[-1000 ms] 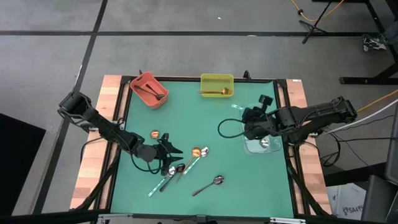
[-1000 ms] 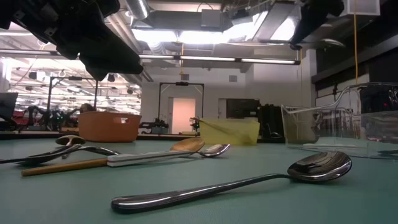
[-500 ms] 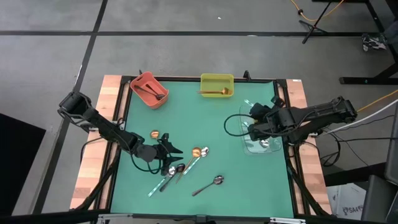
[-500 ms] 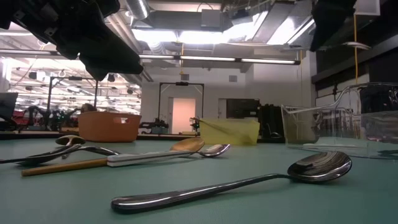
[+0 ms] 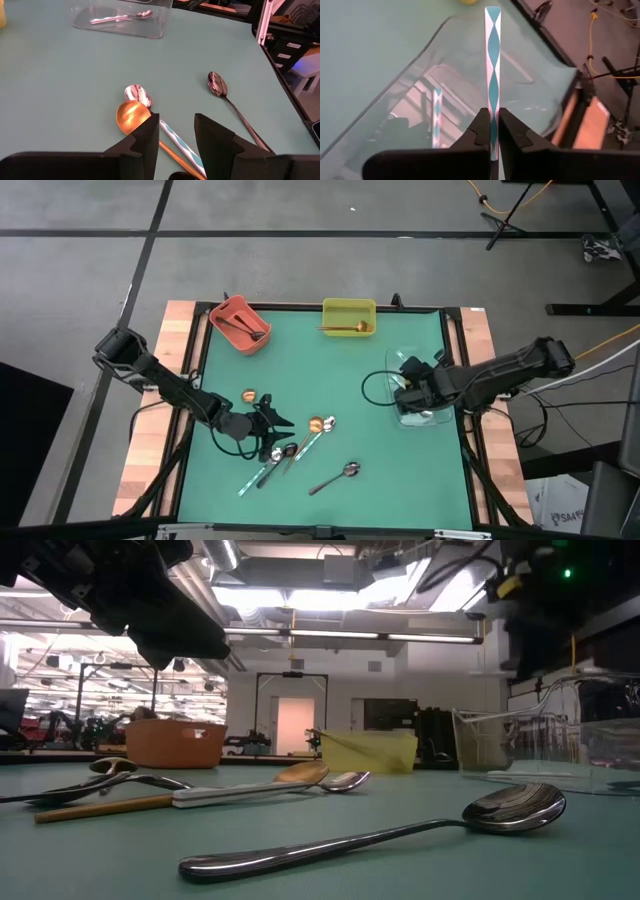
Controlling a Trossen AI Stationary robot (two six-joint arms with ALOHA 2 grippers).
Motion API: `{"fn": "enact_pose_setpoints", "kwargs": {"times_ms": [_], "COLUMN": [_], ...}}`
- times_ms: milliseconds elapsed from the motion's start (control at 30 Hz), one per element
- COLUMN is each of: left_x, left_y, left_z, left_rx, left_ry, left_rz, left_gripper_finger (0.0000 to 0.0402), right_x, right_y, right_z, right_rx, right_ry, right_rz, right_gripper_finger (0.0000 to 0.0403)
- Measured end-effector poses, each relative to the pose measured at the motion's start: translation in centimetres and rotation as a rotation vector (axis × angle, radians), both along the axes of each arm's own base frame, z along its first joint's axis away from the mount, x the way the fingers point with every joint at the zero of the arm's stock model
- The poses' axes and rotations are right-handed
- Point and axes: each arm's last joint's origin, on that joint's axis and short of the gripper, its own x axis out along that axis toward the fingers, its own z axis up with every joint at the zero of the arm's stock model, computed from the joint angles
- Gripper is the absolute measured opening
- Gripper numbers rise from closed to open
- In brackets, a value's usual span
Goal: Sort silverware by color (type)
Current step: Put the white patterned spoon into the transparent bin
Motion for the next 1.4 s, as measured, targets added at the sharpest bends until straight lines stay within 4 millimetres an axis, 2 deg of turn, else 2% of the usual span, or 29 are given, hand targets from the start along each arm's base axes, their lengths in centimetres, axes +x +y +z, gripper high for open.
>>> {"fn": "enact_pose_setpoints", "kwargs": {"times_ms": [233, 533, 1067, 1400], "left_x": [0.0, 0.0, 0.0, 0.0], "left_y": [0.0, 0.0, 0.0, 0.0], "left_z": [0.0, 0.0, 0.0, 0.0], "left_rx": [0.000, 0.002, 0.003, 0.003], "left_ry": [0.000, 0.000, 0.000, 0.000], "left_rz": [0.000, -0.001, -0.001, -0.001], "left_gripper_finger": [0.0118, 0.0118, 0.0118, 0.0118], "right_x": [-0.3, -1.0, -2.3, -2.7], "right_y": [0.0, -0.2, -0.2, -0.3], "right_z": [-3.4, -6.6, -10.3, -11.3], "right_rx": [0.034, 0.040, 0.162, 0.183], "right_ry": [-0.025, -0.046, -0.065, -0.076], "right_rz": [-0.004, -0.004, -0.009, -0.008], "right_gripper_finger": [0.0005, 0.0005, 0.0005, 0.0005]}}
